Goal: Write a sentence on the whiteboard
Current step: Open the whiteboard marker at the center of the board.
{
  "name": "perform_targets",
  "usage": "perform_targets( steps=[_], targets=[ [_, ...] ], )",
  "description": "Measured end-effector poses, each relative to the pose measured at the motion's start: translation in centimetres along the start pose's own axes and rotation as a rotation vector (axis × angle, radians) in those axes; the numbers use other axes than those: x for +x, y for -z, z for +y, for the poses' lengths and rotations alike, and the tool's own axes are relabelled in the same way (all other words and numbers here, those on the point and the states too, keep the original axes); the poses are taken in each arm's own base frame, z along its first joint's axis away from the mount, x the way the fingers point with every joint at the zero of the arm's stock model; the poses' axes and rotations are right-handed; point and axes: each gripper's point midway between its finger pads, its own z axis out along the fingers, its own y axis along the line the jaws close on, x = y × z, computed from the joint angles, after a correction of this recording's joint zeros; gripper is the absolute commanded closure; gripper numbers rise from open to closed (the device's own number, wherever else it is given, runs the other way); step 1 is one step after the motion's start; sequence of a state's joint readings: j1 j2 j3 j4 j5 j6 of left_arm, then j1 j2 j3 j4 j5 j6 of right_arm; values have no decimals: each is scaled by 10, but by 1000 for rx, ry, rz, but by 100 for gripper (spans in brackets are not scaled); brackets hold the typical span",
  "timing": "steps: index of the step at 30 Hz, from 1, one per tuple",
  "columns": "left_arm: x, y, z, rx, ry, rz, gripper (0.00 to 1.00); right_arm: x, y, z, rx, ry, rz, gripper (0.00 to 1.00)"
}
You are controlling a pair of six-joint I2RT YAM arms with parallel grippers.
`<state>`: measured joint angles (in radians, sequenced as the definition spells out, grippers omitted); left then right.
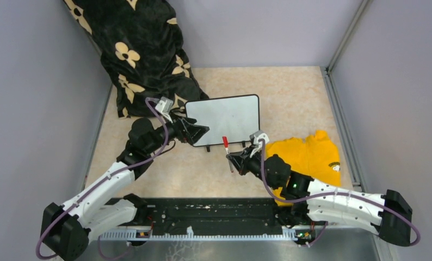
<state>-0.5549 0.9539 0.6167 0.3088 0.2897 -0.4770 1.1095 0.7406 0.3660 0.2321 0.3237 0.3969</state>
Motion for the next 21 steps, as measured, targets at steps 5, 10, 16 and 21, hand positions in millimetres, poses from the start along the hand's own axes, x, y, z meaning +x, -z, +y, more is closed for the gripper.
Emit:
perform_targets(
  steps=[5, 10, 16, 21],
  targets=[
    [-4, 7, -44, 230, -28, -8, 1, -19, -2, 12, -50, -41, -84, 100],
    [12, 9, -66, 378, -4, 66, 1, -26, -5, 22, -96, -50, -108, 100],
    [28, 14, -80, 484, 13, 145, 3, -22, -10, 30, -129, -41, -86, 100],
    [31, 17, -85, 509, 10, 161, 11, -27, -14, 41, -167, -34, -82, 100]
  ],
)
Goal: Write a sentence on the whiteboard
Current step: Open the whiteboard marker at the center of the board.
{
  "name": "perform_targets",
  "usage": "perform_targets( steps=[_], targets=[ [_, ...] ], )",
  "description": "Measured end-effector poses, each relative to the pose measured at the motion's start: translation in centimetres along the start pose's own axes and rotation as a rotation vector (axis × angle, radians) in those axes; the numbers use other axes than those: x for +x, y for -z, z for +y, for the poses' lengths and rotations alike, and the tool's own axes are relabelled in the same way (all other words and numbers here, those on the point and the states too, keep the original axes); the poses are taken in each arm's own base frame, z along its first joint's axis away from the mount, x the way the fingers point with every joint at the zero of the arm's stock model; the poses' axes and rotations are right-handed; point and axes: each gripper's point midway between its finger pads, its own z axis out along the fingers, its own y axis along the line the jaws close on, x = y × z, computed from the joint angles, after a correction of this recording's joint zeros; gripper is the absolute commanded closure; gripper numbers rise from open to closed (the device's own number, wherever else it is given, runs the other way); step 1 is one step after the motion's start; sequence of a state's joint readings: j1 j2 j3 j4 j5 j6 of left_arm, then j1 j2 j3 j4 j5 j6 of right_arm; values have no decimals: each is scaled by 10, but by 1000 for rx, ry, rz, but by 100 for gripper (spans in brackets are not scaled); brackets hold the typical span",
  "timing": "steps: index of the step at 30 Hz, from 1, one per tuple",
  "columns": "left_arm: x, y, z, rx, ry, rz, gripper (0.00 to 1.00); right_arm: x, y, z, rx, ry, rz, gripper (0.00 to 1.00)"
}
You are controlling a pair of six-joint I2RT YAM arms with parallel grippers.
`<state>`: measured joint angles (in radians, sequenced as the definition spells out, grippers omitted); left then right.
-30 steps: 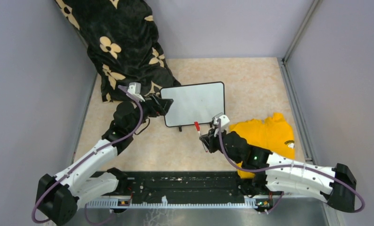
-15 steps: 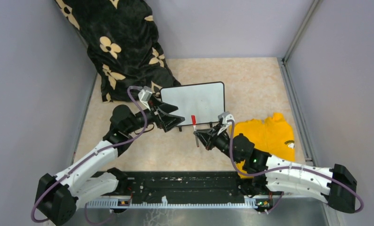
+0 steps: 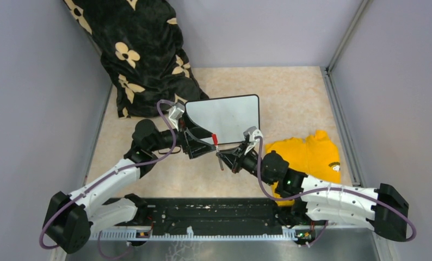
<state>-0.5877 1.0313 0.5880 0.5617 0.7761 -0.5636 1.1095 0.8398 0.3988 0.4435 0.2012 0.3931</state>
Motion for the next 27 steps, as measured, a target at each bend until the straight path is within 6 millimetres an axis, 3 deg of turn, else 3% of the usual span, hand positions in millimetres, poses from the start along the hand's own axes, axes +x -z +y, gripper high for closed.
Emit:
perform_targets(
  steps=[12, 23, 27],
  targets=[
    [2, -2, 3, -1, 12, 6, 33, -13, -8, 25, -94, 24, -11, 100],
    [-7, -2, -11, 63, -5, -23, 75, -13, -8, 26, -100, 34, -12, 100],
    [-7, -2, -11, 69, -6, -24, 95, -14, -7, 28, -109, 35, -15, 100]
  ],
)
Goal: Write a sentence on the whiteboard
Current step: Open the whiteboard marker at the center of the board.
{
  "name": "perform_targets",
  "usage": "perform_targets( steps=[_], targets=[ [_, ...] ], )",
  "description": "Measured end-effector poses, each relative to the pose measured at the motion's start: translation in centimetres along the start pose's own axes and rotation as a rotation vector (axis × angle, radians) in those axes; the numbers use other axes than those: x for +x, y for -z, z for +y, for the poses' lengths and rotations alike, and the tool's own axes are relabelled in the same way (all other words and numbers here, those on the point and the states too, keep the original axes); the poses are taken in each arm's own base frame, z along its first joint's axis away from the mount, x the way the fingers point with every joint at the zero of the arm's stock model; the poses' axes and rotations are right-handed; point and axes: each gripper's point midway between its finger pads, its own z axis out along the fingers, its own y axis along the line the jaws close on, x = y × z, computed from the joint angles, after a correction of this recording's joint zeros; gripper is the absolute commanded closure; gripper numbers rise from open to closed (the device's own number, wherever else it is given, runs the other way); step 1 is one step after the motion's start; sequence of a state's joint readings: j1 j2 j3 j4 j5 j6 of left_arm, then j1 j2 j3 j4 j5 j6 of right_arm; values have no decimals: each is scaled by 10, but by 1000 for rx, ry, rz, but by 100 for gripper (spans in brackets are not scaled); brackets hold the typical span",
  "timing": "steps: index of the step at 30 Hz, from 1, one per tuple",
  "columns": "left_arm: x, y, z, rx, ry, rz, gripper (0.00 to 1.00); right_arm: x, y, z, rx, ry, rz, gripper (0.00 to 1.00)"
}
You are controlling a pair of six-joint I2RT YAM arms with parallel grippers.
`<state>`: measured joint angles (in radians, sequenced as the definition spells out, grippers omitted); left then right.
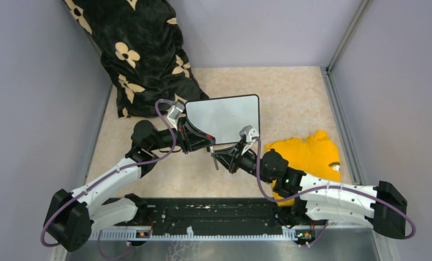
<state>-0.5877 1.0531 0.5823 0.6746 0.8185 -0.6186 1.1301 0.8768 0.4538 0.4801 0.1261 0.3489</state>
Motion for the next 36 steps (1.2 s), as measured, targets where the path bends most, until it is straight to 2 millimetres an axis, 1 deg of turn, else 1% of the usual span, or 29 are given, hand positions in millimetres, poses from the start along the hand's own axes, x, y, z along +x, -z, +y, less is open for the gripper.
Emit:
perform_targets(
  steps=[1, 4, 5, 8, 9, 10, 12, 15, 18, 25, 30, 33, 36],
  targets=[
    [0, 0, 0, 2, -1, 1, 100, 0, 0, 0, 0, 0, 1, 100],
    [0, 0, -2, 8, 2, 2, 100, 0, 0, 0, -1, 1, 1, 100],
    [0, 0, -2, 9, 2, 2, 100, 0, 0, 0, -1, -1, 2, 94],
    [1, 0, -2, 13, 1, 1, 100, 1, 0, 2, -6, -14, 5, 61],
    [1, 1, -3, 15, 1, 1, 100, 1, 0, 2, -7, -27, 5, 54],
    [1, 1, -3, 19, -2, 0, 100, 2, 0, 3, -10, -34, 9, 49],
    [1, 1, -5, 26, -4, 0, 100, 4, -1, 4, -12, -52, 14, 45],
    [1, 2, -8, 44, -7, -4, 100, 8, -3, 5, -14, -70, 32, 45],
    [1, 3, -14, 69, -8, -6, 100, 9, -6, 6, -14, -87, 39, 48],
    [-3, 6, -26, 120, -33, -18, 100, 0, -8, 9, -40, -139, 10, 54],
    [-4, 6, -30, 133, -40, -21, 100, 1, -11, 15, -69, -154, 17, 58],
    [-4, 6, -31, 135, -39, -20, 100, 2, -12, 16, -77, -161, 19, 66],
    [-4, 6, -31, 135, -38, -19, 100, 2, -12, 21, -98, -170, 23, 76]
  ],
)
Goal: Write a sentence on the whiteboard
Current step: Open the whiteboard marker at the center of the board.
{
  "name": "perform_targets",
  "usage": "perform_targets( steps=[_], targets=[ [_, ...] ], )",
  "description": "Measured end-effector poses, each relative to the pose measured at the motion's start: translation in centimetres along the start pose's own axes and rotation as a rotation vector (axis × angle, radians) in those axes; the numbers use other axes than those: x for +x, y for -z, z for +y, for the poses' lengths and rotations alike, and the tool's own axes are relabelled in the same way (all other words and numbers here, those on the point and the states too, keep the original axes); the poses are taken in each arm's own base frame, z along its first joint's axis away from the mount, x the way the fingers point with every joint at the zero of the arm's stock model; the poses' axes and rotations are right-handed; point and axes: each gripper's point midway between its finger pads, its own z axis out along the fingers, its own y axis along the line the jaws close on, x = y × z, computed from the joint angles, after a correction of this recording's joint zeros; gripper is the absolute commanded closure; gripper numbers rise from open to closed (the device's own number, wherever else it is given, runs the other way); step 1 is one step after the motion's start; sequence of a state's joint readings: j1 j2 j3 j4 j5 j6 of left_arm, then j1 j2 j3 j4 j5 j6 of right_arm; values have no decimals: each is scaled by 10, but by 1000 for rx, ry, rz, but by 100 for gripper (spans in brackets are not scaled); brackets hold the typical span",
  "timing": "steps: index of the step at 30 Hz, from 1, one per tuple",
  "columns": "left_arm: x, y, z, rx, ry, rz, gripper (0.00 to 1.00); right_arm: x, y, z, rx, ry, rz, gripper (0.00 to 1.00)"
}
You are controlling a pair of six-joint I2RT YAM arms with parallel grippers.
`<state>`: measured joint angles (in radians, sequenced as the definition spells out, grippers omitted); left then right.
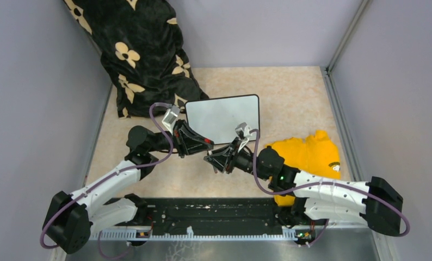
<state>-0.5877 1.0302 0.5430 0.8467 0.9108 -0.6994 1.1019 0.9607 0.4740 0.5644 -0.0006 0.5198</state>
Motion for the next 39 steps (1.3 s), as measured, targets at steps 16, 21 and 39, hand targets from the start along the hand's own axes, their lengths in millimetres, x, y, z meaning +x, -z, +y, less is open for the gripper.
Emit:
perform_targets(
  steps=[16, 21, 39],
  targets=[
    [12, 3, 1, -15, 50, 0, 100, 13, 12, 7, -62, 30, 45, 100],
    [17, 2, 1, -20, 64, 5, 100, 17, 18, 5, -61, 29, 45, 100],
    [20, 4, 9, -91, 80, -13, 100, 18, 22, -1, -38, 30, 34, 100]
  ],
)
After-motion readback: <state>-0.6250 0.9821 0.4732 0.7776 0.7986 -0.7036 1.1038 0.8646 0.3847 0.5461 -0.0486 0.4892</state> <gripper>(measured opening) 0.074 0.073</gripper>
